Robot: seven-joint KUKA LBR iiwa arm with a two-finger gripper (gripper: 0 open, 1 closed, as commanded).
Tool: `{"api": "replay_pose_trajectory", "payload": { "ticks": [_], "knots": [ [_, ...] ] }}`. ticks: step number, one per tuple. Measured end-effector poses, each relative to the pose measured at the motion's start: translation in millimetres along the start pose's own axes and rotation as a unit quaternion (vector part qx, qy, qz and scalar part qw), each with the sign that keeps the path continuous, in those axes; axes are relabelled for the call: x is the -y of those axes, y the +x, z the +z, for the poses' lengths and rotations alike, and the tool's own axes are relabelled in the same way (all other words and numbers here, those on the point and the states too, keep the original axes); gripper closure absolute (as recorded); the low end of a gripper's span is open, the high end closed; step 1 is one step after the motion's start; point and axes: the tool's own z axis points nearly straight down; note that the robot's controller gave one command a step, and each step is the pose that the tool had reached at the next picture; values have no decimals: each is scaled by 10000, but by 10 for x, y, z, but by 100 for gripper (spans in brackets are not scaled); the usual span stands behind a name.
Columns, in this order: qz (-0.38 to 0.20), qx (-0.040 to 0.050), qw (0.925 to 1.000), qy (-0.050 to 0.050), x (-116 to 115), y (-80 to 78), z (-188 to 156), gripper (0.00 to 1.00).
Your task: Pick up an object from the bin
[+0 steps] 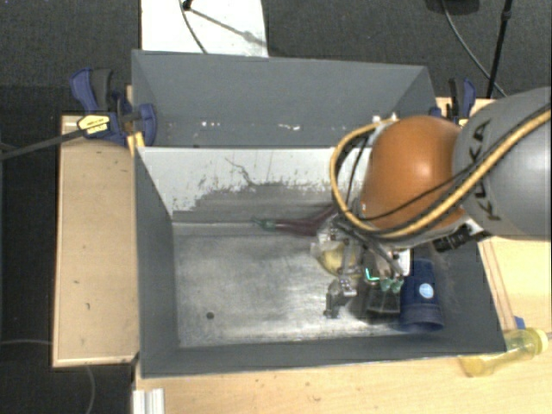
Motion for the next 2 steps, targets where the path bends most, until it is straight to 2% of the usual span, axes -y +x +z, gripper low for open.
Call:
{"api": "replay_pose_trajectory", "payload": {
  "ticks": [1,2],
  "knots": [
    [8,43,10000,-2,3,-18,-43,0],
    [-328,61,9994,-6,376,-262,96,0]
  ]
}}
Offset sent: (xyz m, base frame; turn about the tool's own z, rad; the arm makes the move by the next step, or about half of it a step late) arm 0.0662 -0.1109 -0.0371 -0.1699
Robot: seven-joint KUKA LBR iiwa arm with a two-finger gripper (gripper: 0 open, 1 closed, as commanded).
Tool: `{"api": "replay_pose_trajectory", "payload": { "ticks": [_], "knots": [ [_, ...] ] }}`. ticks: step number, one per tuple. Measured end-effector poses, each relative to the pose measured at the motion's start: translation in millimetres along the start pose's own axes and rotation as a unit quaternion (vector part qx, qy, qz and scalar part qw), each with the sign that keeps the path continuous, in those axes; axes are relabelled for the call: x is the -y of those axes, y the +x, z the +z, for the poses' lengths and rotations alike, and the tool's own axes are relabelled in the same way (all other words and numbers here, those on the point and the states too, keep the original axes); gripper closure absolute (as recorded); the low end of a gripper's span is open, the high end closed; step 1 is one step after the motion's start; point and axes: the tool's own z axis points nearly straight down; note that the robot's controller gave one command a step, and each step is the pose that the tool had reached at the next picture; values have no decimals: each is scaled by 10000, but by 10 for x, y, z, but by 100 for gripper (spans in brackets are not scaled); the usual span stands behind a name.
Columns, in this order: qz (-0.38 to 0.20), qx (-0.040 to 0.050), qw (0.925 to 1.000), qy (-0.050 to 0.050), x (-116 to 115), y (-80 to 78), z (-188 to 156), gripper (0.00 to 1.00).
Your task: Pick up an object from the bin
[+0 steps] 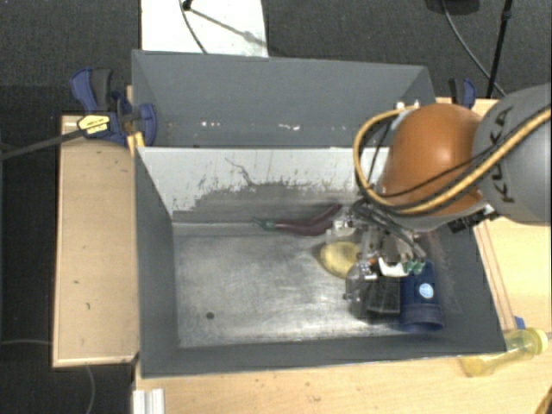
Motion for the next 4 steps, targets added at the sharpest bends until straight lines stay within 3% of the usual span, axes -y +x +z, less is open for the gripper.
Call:
{"api": "replay_pose_trajectory", "payload": {
  "ticks": [1,2,3,4],
  "knots": [
    [-135,16,9999,18,108,41,522,0],
    [-1040,-42,9946,-35,553,-504,949,100],
    [-1027,-4,9947,-9,577,-503,986,0],
    [-1007,37,9949,-15,568,-527,962,100]
  ]
}}
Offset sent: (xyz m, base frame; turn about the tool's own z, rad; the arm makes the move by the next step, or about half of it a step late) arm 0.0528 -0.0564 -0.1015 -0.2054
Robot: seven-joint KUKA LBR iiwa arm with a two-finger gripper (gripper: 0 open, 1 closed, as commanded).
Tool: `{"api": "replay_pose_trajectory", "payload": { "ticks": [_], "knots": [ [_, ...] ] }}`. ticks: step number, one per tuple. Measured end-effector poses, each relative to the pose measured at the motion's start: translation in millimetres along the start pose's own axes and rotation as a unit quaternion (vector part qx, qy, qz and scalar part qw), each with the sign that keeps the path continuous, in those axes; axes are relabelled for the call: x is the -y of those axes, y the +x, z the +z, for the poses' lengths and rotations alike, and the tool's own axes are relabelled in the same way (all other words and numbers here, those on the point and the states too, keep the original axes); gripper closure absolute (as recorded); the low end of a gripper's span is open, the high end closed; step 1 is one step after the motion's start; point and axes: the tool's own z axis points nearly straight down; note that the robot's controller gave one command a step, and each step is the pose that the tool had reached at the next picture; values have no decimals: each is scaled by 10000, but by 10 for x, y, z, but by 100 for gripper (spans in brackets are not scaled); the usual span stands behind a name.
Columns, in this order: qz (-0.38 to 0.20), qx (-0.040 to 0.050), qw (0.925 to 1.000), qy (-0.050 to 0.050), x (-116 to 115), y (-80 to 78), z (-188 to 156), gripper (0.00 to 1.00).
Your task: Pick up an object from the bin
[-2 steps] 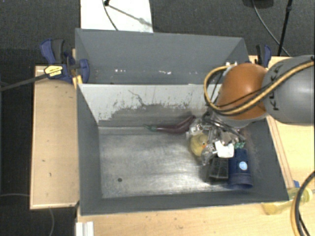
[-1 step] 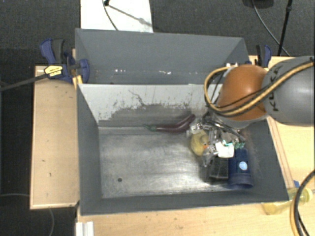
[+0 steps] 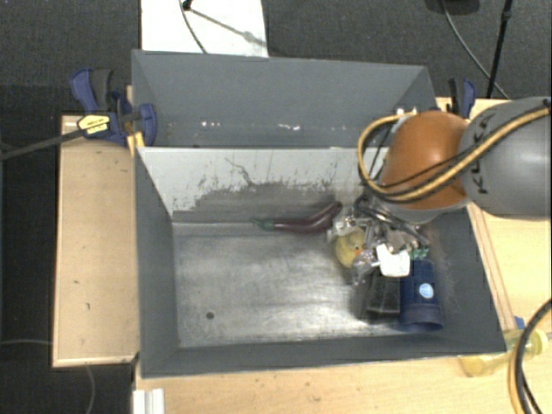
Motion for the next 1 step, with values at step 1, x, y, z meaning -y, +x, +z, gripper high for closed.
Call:
{"api": "replay_pose_trajectory", "payload": {
  "ticks": [1],
  "knots": [
    [4,0,10000,0,0,0,0,100]
  ]
}}
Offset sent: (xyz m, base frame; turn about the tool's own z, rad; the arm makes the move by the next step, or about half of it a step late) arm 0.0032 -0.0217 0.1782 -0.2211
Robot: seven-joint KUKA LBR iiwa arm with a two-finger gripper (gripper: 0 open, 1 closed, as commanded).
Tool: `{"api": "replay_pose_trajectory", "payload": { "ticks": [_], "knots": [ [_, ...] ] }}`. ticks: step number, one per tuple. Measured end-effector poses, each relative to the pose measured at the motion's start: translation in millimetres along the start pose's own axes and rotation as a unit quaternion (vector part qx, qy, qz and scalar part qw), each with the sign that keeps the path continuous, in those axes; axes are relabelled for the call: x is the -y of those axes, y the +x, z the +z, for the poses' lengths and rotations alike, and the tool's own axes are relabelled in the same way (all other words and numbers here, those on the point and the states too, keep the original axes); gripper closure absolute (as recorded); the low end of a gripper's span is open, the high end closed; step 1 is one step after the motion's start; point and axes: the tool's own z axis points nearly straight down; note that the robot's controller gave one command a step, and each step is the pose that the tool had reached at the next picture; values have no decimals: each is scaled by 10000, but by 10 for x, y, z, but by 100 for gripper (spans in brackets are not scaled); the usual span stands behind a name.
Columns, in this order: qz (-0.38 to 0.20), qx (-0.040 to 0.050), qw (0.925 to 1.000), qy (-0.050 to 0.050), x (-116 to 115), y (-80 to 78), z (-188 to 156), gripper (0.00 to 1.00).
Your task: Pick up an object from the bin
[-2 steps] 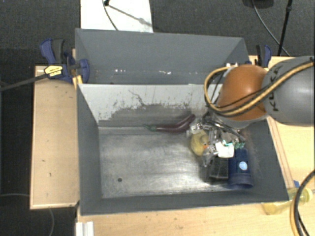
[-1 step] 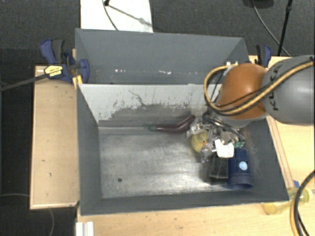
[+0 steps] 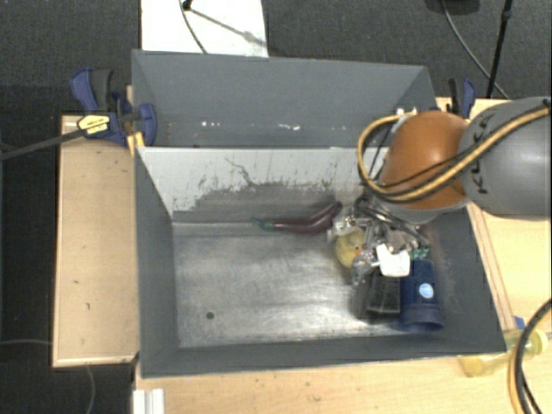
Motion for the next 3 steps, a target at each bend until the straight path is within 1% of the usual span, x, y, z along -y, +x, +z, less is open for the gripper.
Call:
{"api": "replay_pose_trajectory", "payload": {
  "ticks": [1,2,3],
  "knots": [
    [-11,0,10000,0,0,2,-5,100],
    [-180,-84,9998,-3,90,102,-500,100],
    [-923,-59,9957,5,-70,34,-1508,100]
  ]
}}
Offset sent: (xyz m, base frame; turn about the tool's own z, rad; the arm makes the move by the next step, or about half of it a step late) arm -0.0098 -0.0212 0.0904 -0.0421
